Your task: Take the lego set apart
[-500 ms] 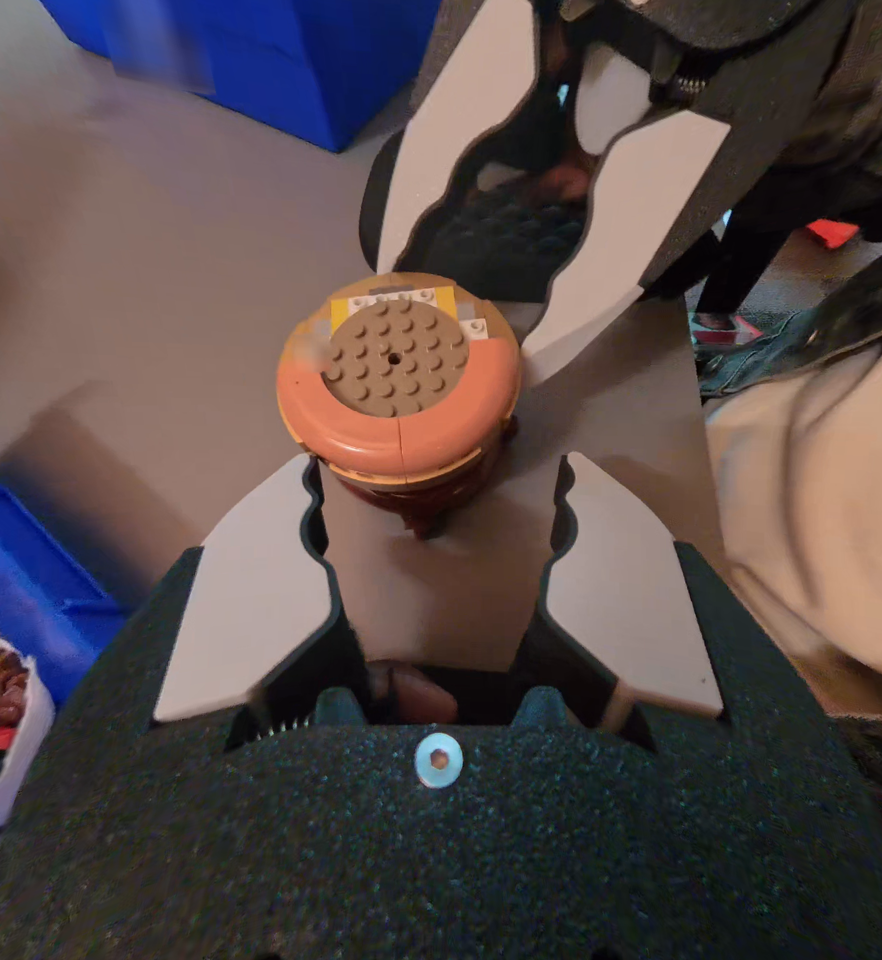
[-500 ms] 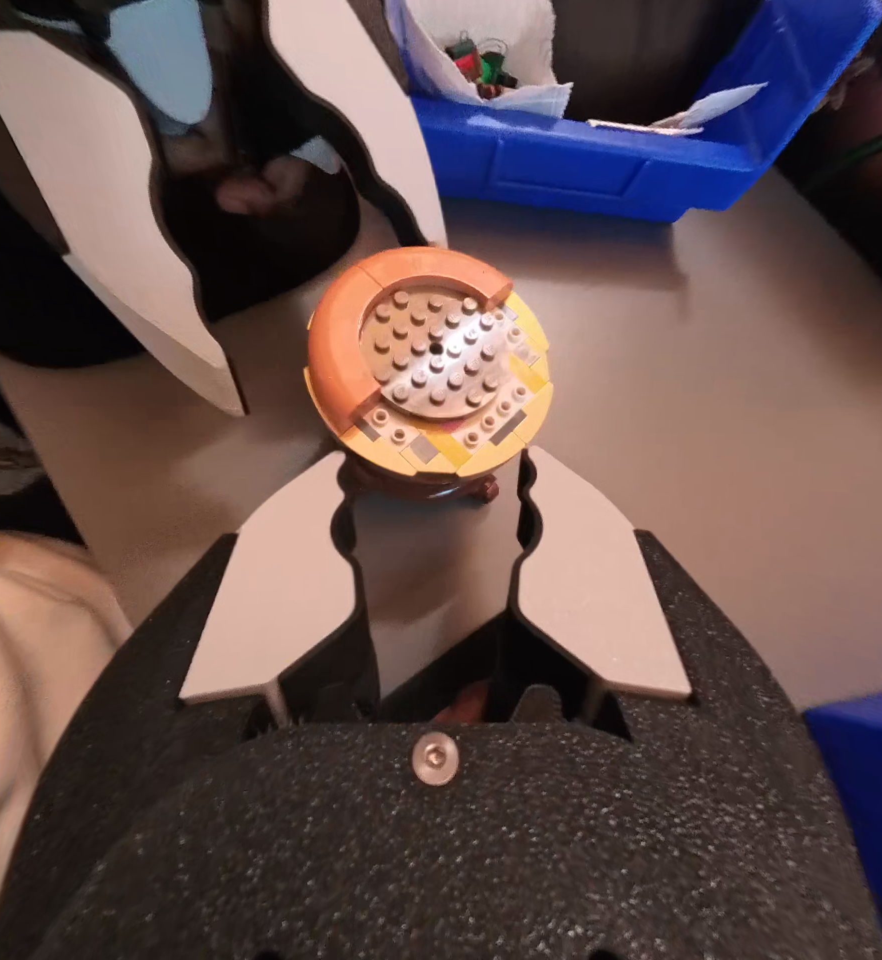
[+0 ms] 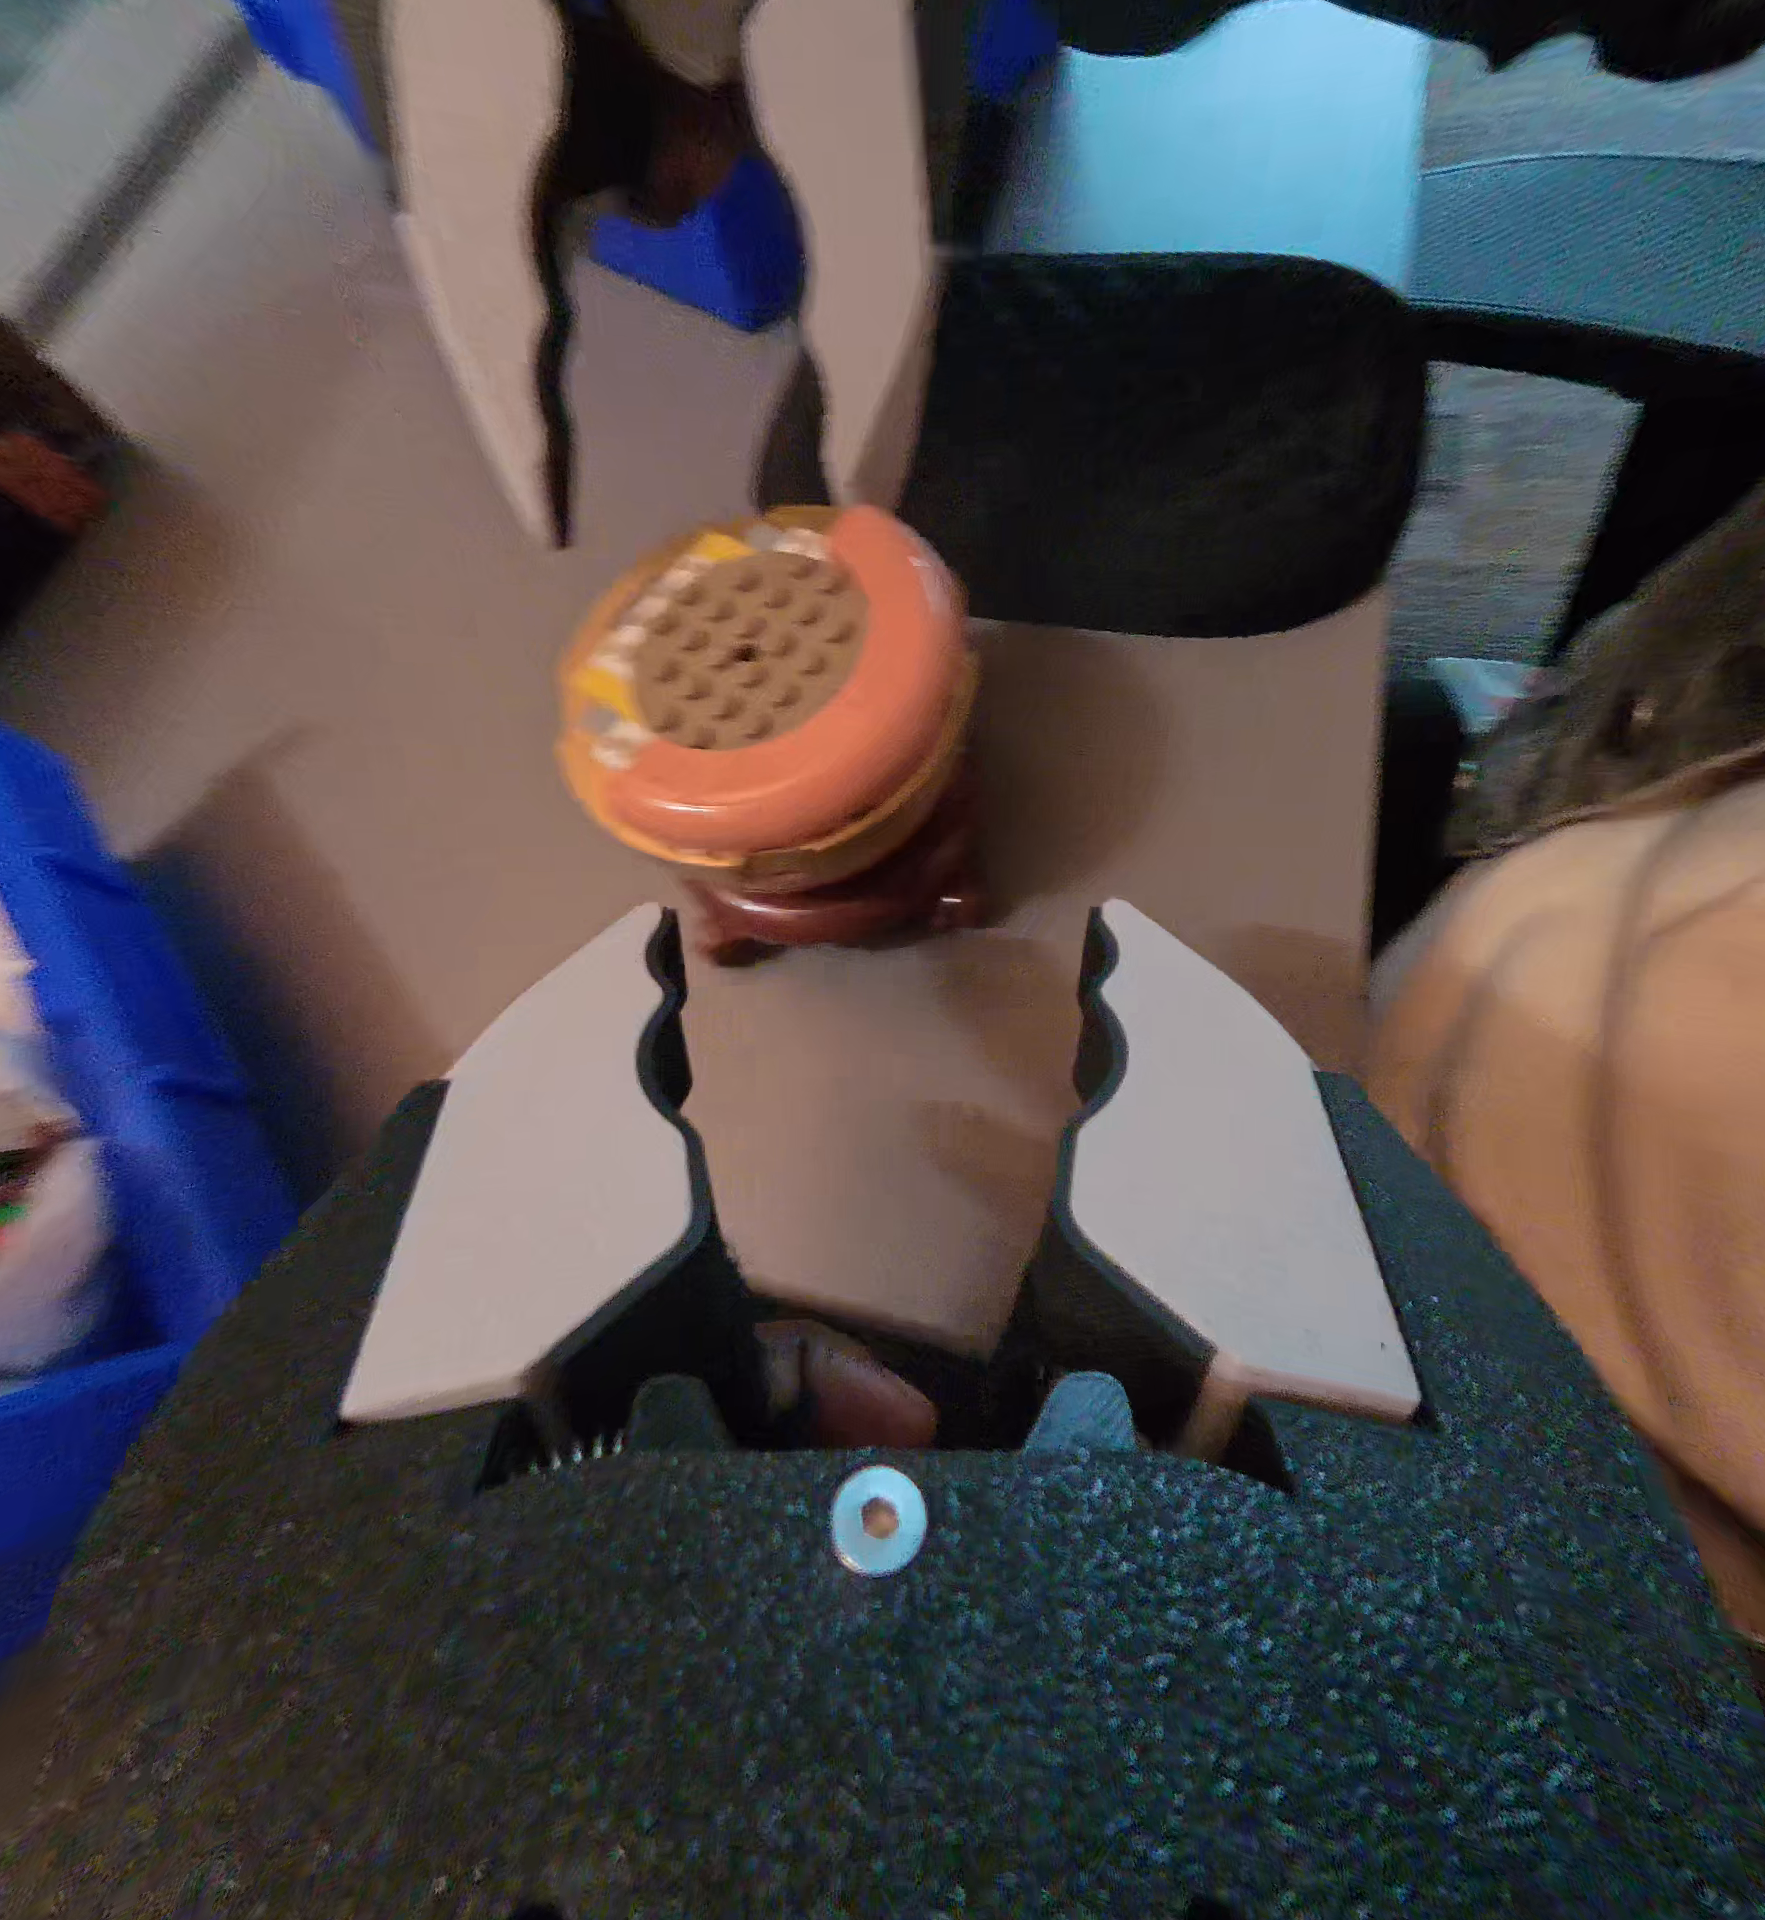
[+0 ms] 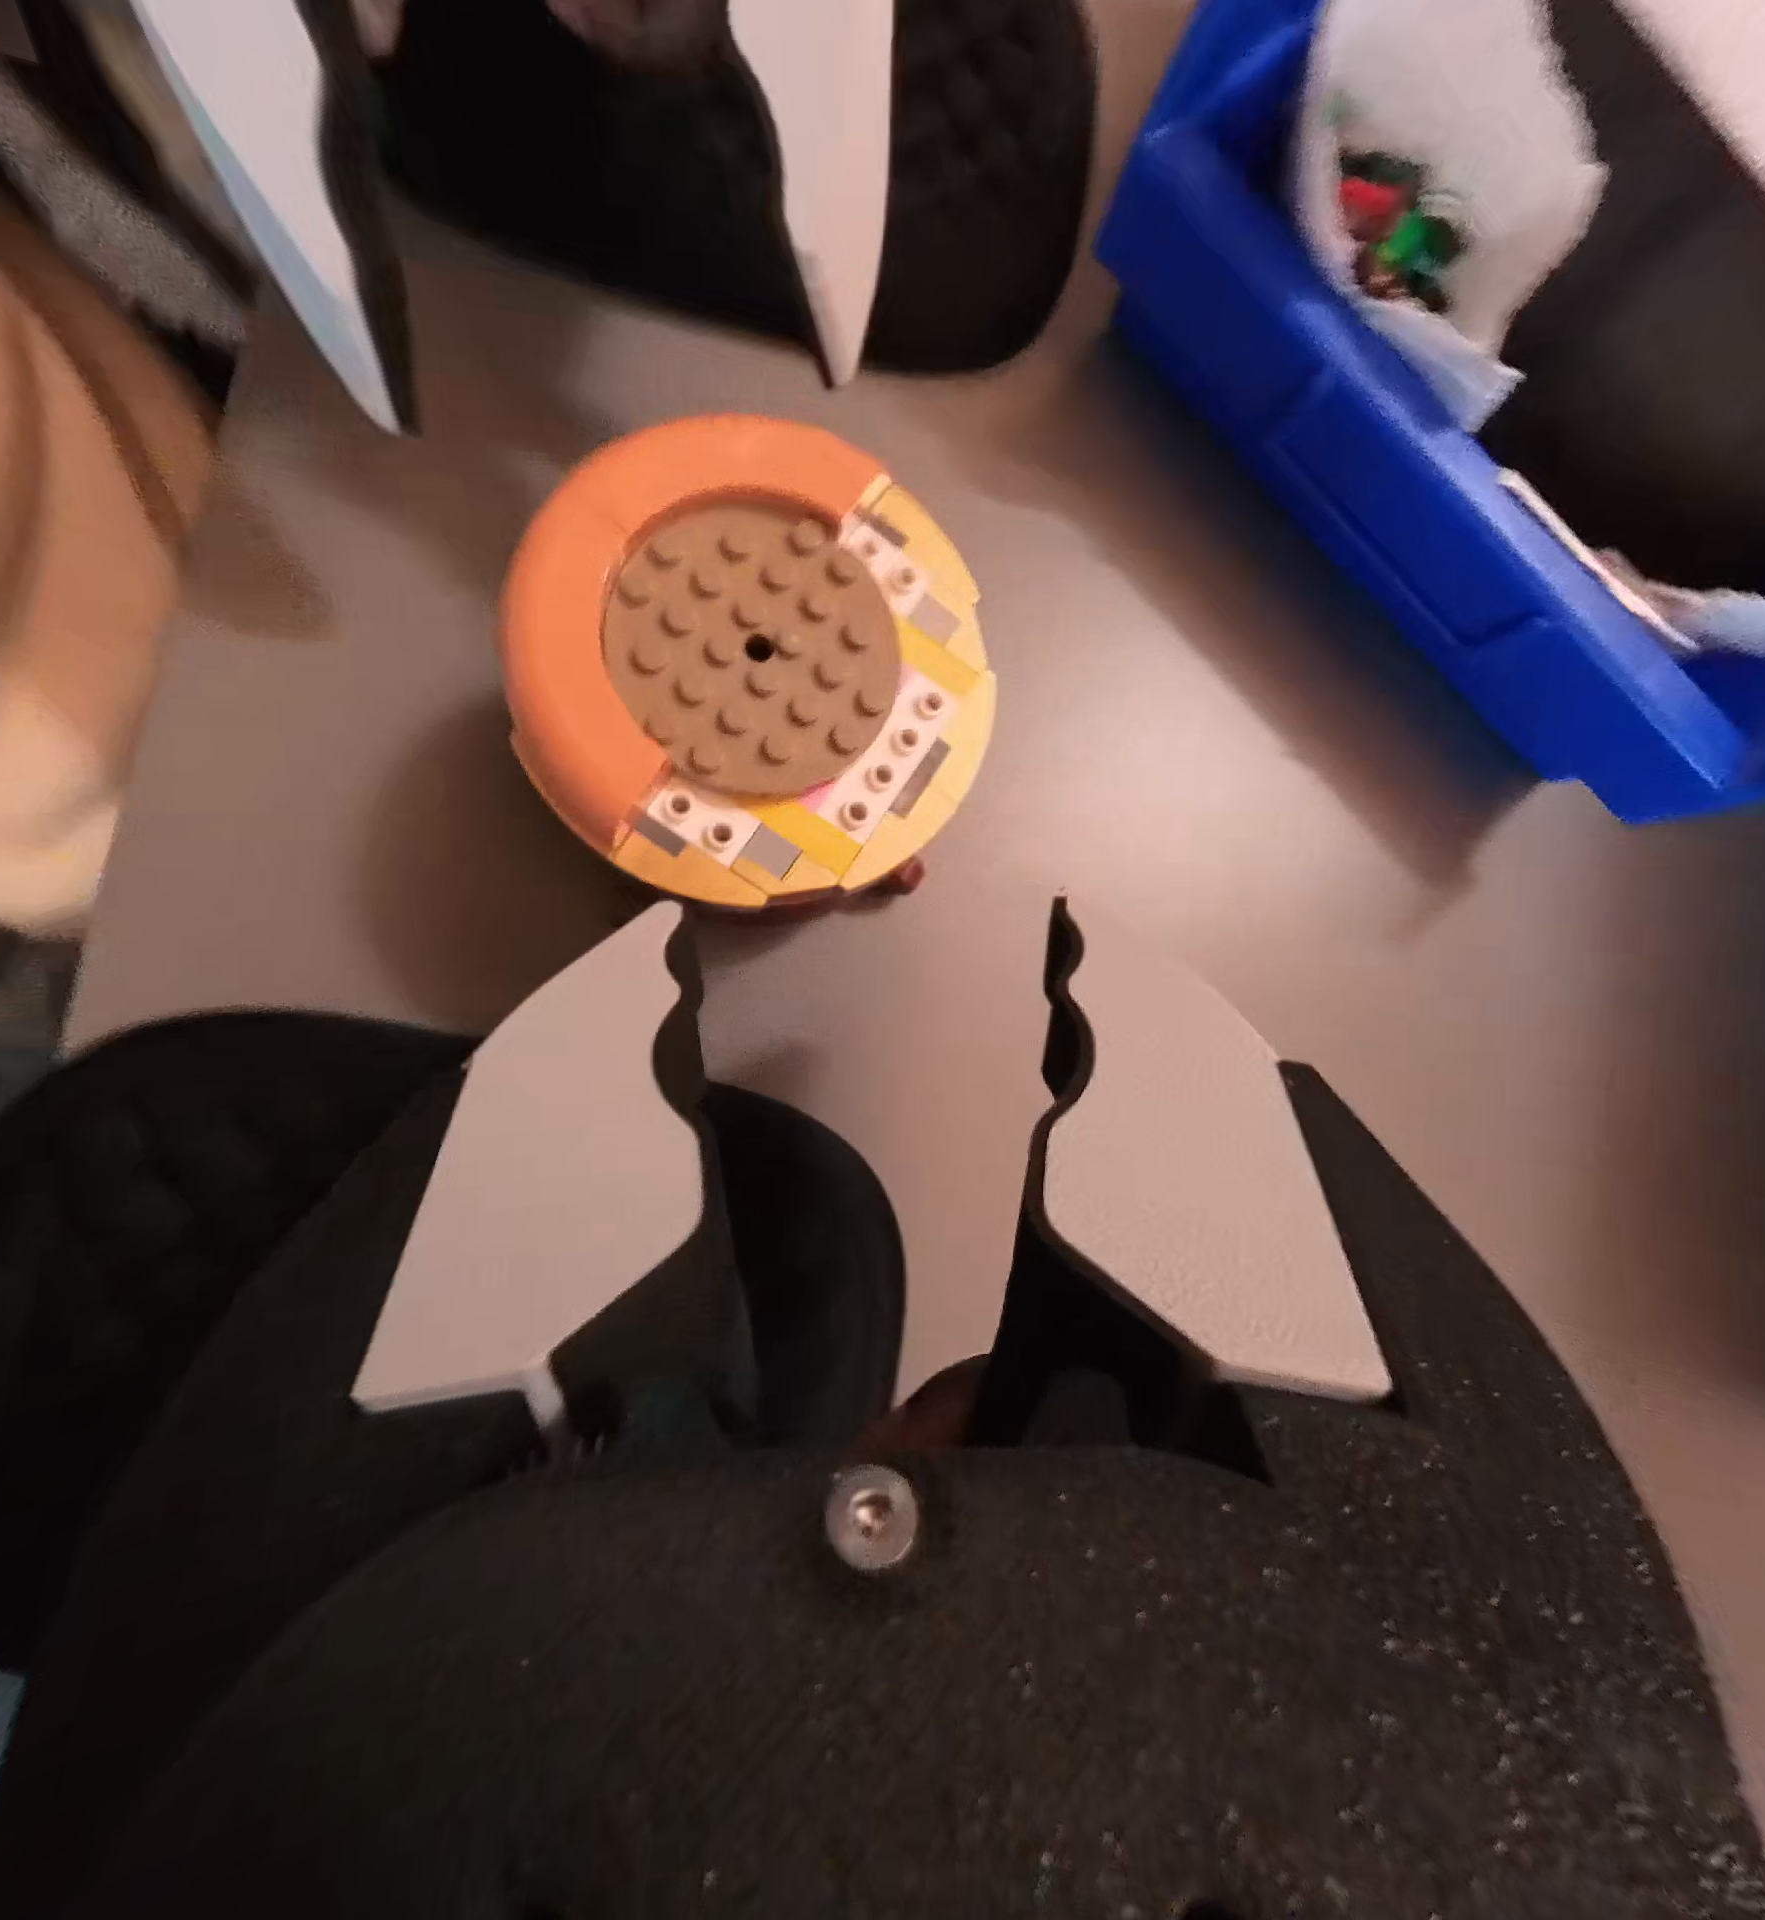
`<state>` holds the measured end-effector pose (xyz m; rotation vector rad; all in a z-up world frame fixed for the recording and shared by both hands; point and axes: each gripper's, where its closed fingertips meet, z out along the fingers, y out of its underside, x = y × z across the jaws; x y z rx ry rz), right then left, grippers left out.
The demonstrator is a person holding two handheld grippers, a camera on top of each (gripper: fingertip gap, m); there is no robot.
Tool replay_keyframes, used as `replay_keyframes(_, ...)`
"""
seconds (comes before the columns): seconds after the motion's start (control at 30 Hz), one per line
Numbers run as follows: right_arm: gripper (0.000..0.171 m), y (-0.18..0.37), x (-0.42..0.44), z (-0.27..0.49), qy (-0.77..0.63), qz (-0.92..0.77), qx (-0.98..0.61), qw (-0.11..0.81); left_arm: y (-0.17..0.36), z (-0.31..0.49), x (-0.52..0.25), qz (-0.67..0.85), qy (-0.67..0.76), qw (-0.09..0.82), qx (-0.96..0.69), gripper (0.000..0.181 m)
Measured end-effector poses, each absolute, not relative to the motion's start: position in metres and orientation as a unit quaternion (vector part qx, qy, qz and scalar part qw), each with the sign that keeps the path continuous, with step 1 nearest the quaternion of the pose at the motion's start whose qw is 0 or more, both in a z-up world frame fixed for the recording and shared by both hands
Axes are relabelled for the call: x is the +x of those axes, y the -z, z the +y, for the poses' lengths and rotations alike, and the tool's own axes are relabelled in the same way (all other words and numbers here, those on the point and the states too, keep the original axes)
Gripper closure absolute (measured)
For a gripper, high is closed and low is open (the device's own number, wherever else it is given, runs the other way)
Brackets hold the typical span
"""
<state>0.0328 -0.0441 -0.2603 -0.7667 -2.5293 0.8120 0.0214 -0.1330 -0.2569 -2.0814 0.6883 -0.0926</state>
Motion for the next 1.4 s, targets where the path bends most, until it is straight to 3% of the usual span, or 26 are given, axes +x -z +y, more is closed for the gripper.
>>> replay_keyframes(0.1, 0.103, 0.247, 0.042, -0.053, -0.322, -0.842, -0.381, 0.205, 0.243, -0.120, 0.009, 0.307, 0.028, 0.474, -0.825, 0.103)
replay_keyframes(0.13, 0.095, 0.247, 0.047, -0.062, -0.334, -0.824, -0.410, 0.203, 0.245, -0.116, 0.010, 0.325, 0.035, 0.463, -0.824, 0.099)
replay_keyframes(0.27, 0.088, 0.261, 0.056, -0.086, -0.340, -0.772, -0.490, 0.218, 0.260, -0.099, 0.019, 0.387, 0.060, 0.419, -0.819, 0.087)
replay_keyframes(0.4, 0.109, 0.264, 0.051, -0.077, -0.319, -0.796, -0.441, 0.264, 0.271, -0.090, 0.028, 0.401, 0.072, 0.418, -0.812, 0.090)
replay_keyframes(0.5, 0.119, 0.263, 0.049, -0.073, -0.320, -0.833, -0.384, 0.239, 0.270, -0.094, 0.028, 0.370, 0.064, 0.427, -0.822, 0.095)
replay_keyframes(0.57, 0.119, 0.264, 0.047, -0.073, -0.322, -0.854, -0.345, 0.221, 0.272, -0.100, 0.030, 0.351, 0.046, 0.429, -0.831, 0.089)
replay_keyframes(0.7, 0.094, 0.272, 0.043, -0.076, -0.319, -0.871, -0.325, 0.183, 0.271, -0.111, 0.038, 0.309, 0.039, 0.438, -0.843, 0.085)
replay_keyframes(0.8, 0.098, 0.277, 0.042, -0.065, -0.282, -0.869, -0.347, 0.210, 0.268, -0.119, 0.026, 0.310, 0.034, 0.429, -0.848, 0.098)
replay_keyframes(0.97, 0.092, 0.262, 0.060, -0.094, -0.348, -0.831, -0.371, 0.227, 0.266, -0.114, 0.019, 0.395, 0.026, 0.418, -0.817, 0.082)
replay_keyframes(1.07, 0.105, 0.262, 0.053, -0.088, -0.296, -0.821, -0.385, 0.301, 0.268, -0.109, 0.033, 0.435, 0.041, 0.421, -0.795, 0.095)
replay_keyframes(1.1, 0.101, 0.260, 0.050, -0.084, -0.287, -0.822, -0.376, 0.316, 0.268, -0.108, 0.034, 0.434, 0.034, 0.423, -0.795, 0.097)
replay_keyframes(1.2, 0.101, 0.262, 0.047, -0.073, -0.292, -0.822, -0.390, 0.295, 0.268, -0.110, 0.027, 0.394, 0.008, 0.430, -0.812, 0.099)
replay_keyframes(1.33, 0.121, 0.263, 0.033, -0.053, -0.265, -0.822, -0.385, 0.326, 0.266, -0.118, 0.025, 0.317, -0.008, 0.460, -0.829, 0.104)
replay_keyframes(1.4, 0.122, 0.263, 0.030, -0.054, -0.277, -0.823, -0.384, 0.314, 0.266, -0.121, 0.023, 0.290, -0.022, 0.463, -0.837, 0.104)
